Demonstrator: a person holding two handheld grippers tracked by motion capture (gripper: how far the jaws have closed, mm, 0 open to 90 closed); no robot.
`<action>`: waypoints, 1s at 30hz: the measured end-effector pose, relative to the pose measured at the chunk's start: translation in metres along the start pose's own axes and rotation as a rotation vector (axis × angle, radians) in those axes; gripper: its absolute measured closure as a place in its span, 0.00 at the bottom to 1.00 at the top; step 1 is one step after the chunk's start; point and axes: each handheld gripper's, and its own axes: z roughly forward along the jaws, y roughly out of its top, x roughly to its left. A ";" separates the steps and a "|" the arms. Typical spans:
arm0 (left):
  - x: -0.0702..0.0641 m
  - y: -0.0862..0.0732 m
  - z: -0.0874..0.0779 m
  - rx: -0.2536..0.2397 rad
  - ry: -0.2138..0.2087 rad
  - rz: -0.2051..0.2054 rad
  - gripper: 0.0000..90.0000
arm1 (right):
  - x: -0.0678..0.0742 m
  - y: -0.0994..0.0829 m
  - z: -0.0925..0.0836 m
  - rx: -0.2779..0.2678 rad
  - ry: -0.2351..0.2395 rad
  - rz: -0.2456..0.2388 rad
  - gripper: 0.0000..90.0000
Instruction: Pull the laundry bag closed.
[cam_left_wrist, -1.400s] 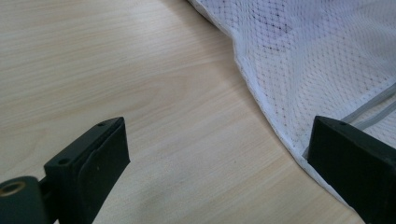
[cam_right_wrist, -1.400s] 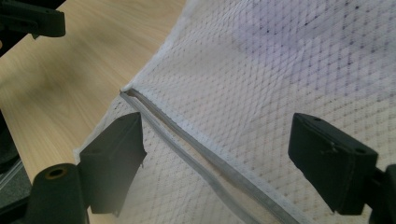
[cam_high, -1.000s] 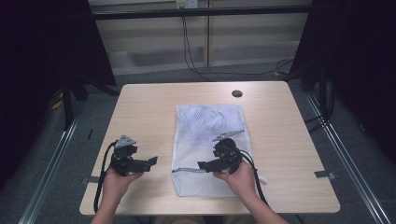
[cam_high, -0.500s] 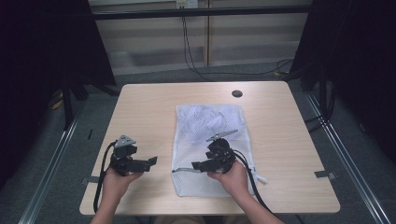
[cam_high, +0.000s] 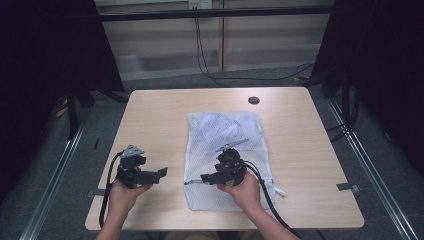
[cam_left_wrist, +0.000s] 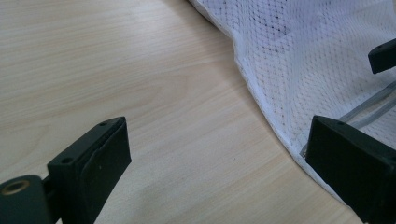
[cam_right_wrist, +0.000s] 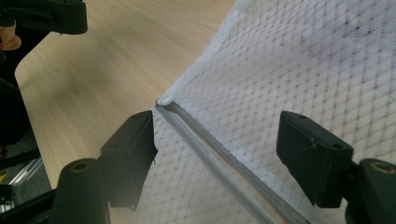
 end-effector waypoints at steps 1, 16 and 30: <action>0.000 0.000 0.000 0.000 0.000 -0.001 0.07 | 0.001 0.000 0.001 -0.008 0.005 -0.001 0.34; 0.001 0.000 0.000 0.002 -0.001 -0.001 0.07 | 0.007 0.005 0.013 0.012 0.045 0.004 0.40; 0.002 0.000 -0.001 0.005 0.003 0.001 0.07 | 0.010 0.008 0.023 0.018 0.101 0.056 0.48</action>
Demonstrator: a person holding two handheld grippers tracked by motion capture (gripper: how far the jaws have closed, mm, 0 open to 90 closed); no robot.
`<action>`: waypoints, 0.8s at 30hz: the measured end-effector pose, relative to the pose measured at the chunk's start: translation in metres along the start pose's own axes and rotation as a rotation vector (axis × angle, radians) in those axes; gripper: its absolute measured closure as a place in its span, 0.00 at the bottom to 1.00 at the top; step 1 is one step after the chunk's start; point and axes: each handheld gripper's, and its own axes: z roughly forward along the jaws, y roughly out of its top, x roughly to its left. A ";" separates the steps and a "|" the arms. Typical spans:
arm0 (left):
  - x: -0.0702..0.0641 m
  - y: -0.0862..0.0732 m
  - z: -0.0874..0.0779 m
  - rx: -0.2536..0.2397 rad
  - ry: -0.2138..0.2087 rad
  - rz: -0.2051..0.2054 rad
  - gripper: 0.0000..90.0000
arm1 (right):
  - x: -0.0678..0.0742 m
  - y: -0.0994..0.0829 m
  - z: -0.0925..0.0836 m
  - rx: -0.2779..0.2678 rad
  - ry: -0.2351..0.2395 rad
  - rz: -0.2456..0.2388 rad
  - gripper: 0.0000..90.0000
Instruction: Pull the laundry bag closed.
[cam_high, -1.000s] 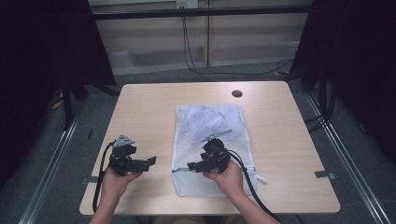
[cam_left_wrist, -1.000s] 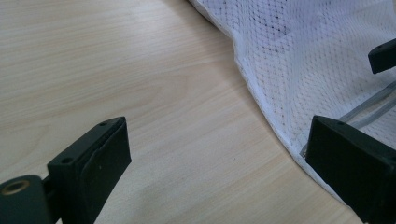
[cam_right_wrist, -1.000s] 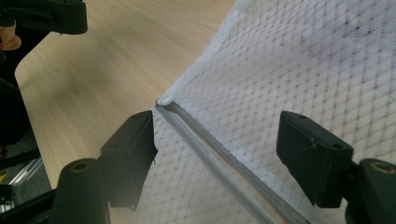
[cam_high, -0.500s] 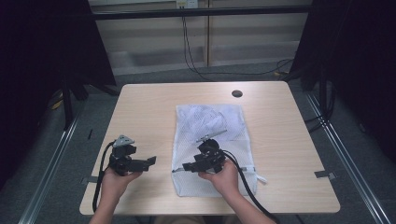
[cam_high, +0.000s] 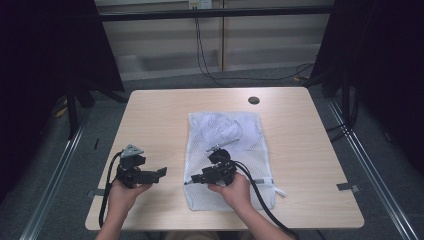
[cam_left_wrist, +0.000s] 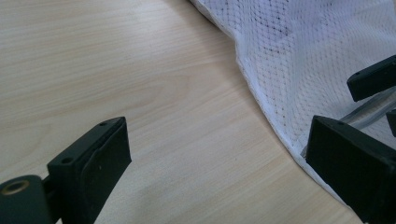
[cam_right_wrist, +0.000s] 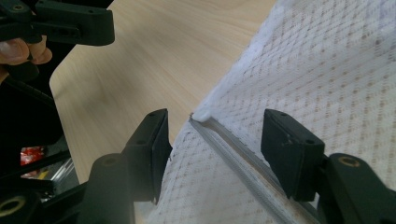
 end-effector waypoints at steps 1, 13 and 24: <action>0.000 0.000 0.000 0.000 0.001 -0.001 0.07 | -0.001 0.001 0.001 0.002 0.015 -0.002 0.54; 0.000 0.000 0.000 -0.003 0.000 -0.013 0.07 | 0.002 0.002 0.012 0.032 0.043 0.027 0.65; 0.000 0.000 0.001 -0.003 0.003 -0.010 0.07 | 0.005 0.004 0.021 0.056 0.032 0.036 0.70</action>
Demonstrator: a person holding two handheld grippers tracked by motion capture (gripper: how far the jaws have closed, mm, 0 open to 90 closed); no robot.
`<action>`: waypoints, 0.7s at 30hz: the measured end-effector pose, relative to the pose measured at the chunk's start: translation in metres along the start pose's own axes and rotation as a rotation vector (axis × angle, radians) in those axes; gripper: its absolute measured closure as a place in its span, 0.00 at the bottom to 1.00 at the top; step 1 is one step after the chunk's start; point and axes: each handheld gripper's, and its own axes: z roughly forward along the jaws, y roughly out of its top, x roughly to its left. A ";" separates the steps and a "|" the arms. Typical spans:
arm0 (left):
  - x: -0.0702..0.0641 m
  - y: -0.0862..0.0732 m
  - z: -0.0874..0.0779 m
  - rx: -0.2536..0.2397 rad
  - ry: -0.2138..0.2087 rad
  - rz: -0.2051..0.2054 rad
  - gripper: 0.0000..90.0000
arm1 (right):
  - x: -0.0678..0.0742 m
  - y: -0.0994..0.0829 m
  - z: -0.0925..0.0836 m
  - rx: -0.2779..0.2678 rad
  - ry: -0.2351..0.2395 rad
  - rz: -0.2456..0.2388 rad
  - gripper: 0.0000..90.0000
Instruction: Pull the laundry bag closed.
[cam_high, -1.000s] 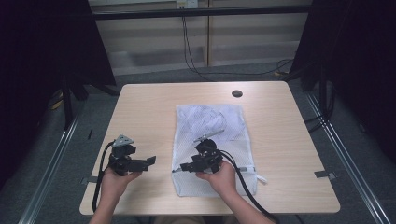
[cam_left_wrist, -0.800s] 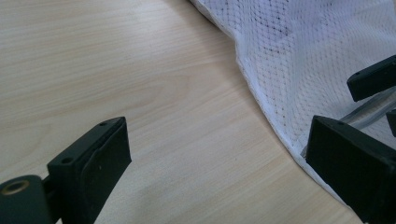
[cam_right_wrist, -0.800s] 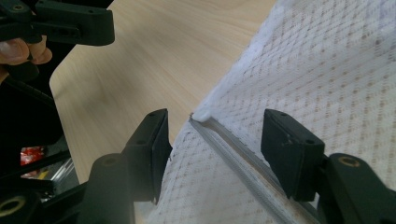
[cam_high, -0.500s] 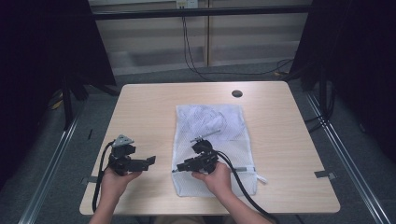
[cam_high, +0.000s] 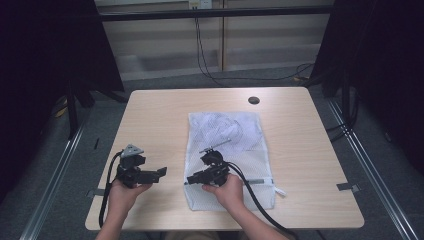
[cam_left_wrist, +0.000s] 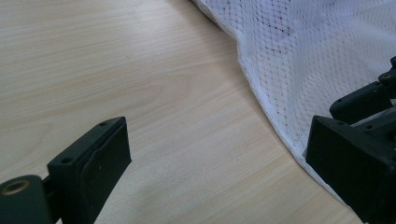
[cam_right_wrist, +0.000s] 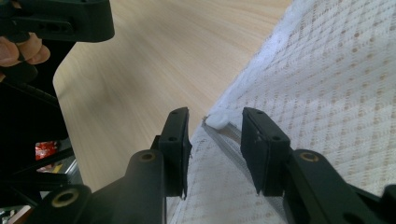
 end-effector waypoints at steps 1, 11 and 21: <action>0.000 0.000 0.000 0.001 -0.001 -0.001 0.07 | 0.000 0.000 0.001 0.004 0.000 -0.002 0.71; 0.000 0.000 0.002 0.008 -0.002 0.004 0.07 | -0.001 0.004 0.007 0.005 0.006 0.012 0.74; 0.000 0.000 0.001 0.004 -0.003 0.000 0.07 | 0.004 0.010 0.013 0.030 -0.001 0.016 0.77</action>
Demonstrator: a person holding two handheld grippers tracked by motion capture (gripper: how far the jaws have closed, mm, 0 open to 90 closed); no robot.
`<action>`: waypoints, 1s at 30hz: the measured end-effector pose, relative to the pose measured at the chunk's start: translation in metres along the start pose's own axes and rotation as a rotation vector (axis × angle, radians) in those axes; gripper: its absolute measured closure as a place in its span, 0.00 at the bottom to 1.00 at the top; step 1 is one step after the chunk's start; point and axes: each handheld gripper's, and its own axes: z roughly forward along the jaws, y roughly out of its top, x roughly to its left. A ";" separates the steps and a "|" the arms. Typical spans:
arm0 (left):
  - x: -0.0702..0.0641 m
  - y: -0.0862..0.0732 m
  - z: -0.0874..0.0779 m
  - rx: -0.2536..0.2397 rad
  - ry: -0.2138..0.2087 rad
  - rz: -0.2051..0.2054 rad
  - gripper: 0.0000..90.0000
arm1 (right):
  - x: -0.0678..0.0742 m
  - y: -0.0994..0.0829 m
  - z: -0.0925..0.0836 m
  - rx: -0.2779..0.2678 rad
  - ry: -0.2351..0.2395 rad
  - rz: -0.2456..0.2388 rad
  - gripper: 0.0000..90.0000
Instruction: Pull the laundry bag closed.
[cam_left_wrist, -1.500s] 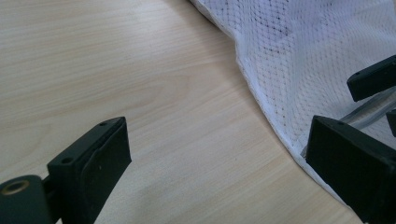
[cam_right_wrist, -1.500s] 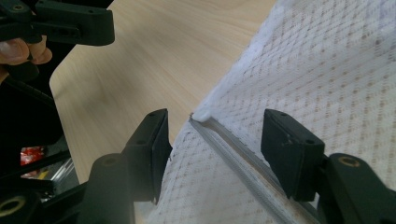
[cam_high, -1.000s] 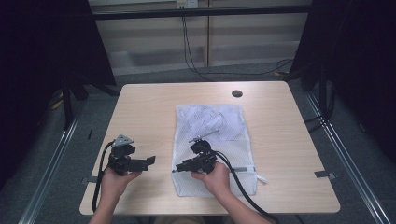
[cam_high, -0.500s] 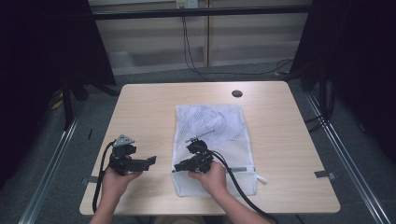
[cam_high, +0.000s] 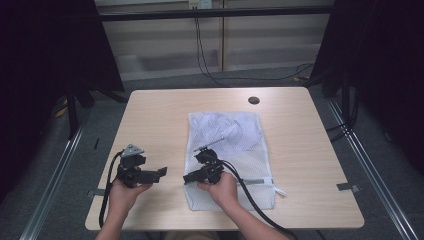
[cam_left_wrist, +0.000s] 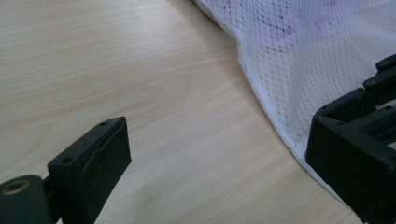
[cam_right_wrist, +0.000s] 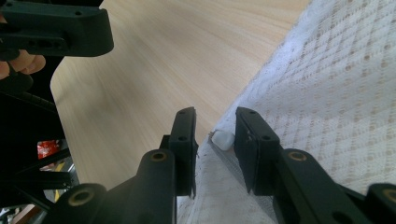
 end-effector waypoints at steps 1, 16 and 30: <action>0.000 0.000 0.000 0.001 0.003 -0.002 0.07 | 0.000 0.000 0.001 0.004 0.003 -0.001 0.79; 0.001 0.000 0.000 0.006 0.003 0.001 0.07 | 0.000 -0.001 0.013 0.039 0.005 0.001 0.87; 0.000 -0.001 -0.001 0.006 -0.005 0.003 0.08 | 0.000 0.000 0.007 0.040 0.016 -0.010 0.96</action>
